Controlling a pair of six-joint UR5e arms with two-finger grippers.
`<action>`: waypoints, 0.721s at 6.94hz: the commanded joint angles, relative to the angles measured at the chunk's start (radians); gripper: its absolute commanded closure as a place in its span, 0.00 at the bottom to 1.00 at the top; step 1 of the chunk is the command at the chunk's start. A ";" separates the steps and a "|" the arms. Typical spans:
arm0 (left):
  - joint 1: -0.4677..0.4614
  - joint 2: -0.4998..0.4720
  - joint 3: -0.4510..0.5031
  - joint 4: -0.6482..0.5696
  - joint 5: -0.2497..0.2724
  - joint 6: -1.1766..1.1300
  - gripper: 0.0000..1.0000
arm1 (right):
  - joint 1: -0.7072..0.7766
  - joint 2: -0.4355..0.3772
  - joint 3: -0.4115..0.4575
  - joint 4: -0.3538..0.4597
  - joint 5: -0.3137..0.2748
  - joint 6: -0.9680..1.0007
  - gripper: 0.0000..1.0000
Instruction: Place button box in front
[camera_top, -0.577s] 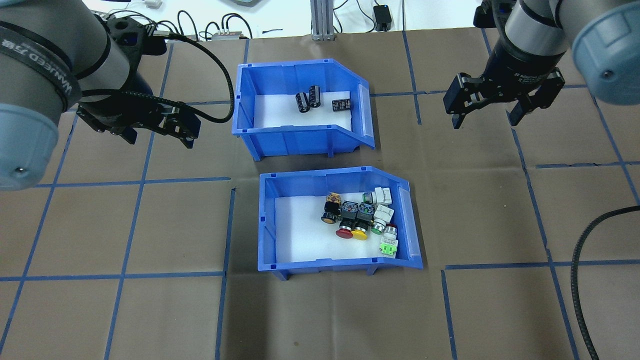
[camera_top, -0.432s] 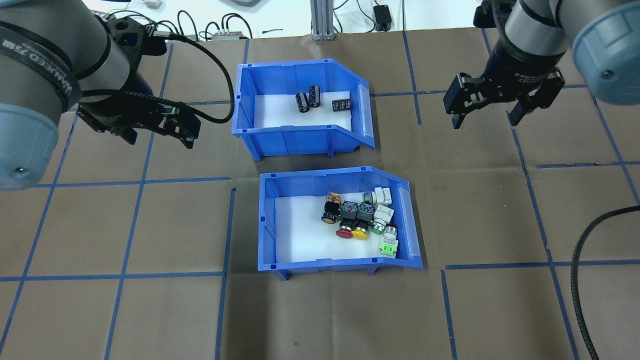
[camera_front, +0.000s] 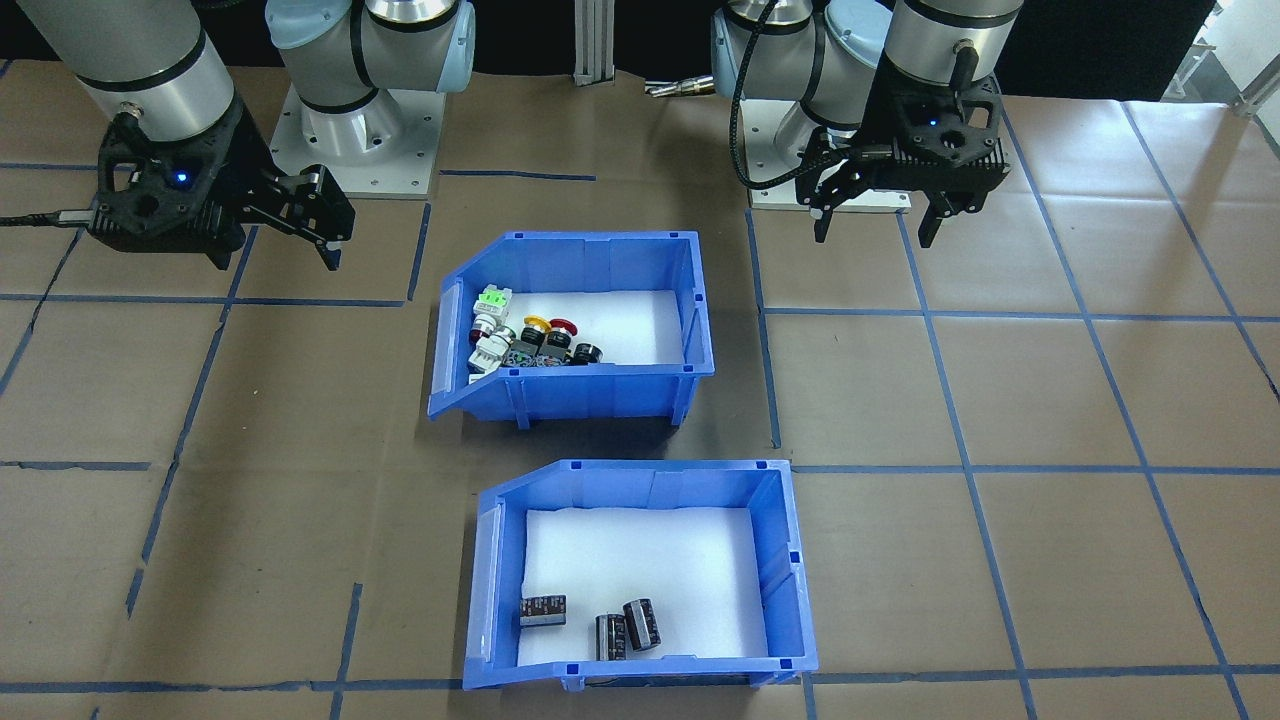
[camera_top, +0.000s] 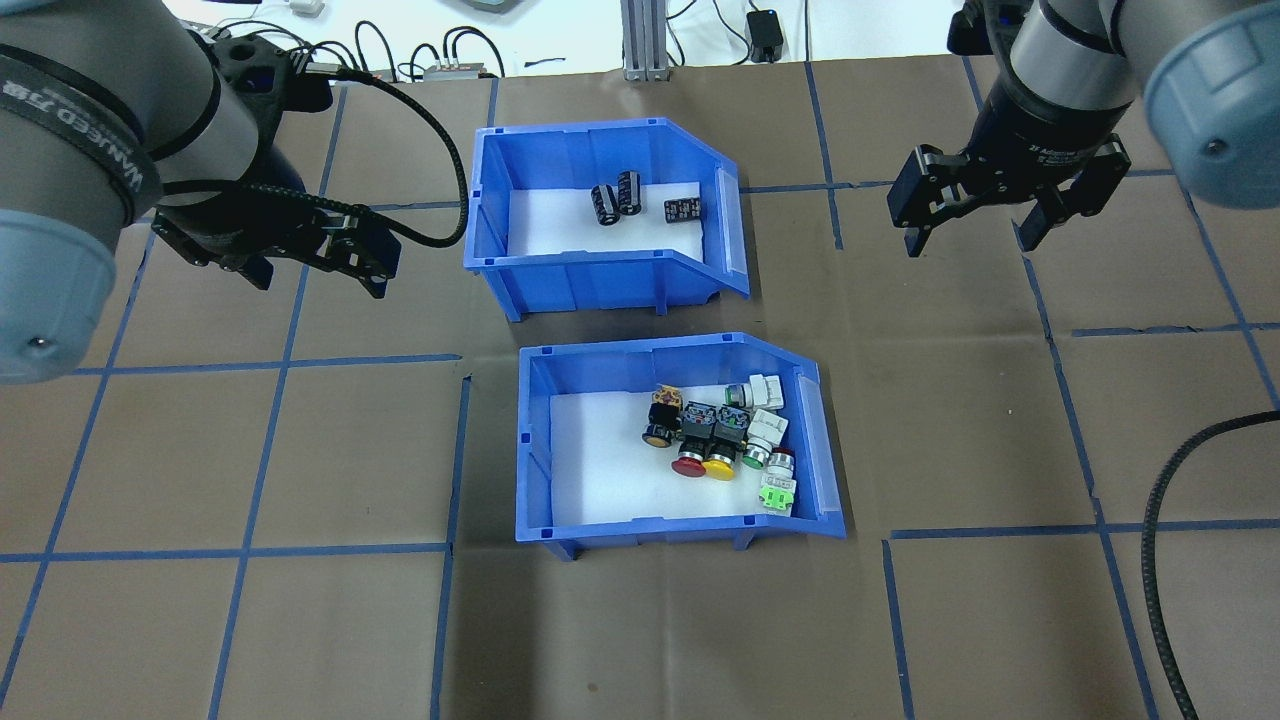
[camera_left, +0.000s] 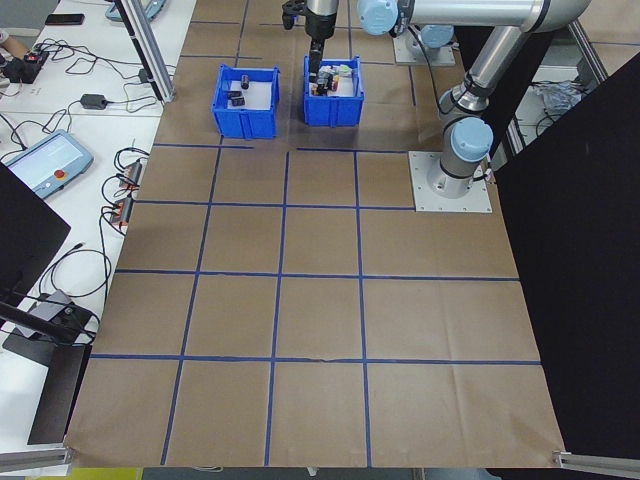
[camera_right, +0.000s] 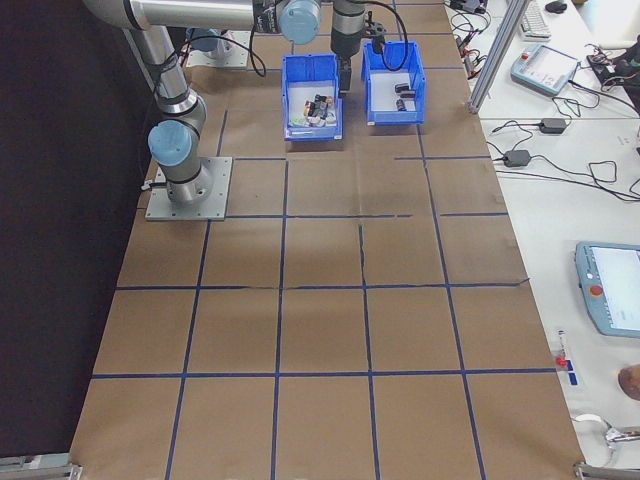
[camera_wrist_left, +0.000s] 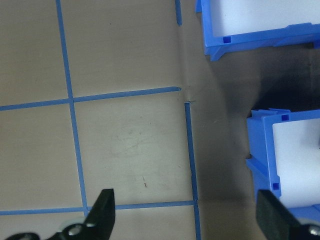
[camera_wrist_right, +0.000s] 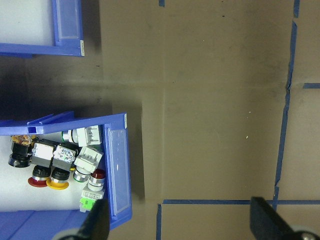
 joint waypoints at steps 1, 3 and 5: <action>0.002 0.002 -0.009 -0.001 0.001 -0.004 0.00 | 0.000 0.000 0.000 0.000 -0.001 0.000 0.00; 0.002 0.000 -0.009 0.000 0.000 -0.004 0.00 | 0.000 0.002 -0.002 0.000 0.004 0.000 0.00; 0.003 -0.001 -0.014 0.011 -0.002 -0.004 0.00 | -0.001 0.011 -0.009 -0.003 0.010 -0.009 0.00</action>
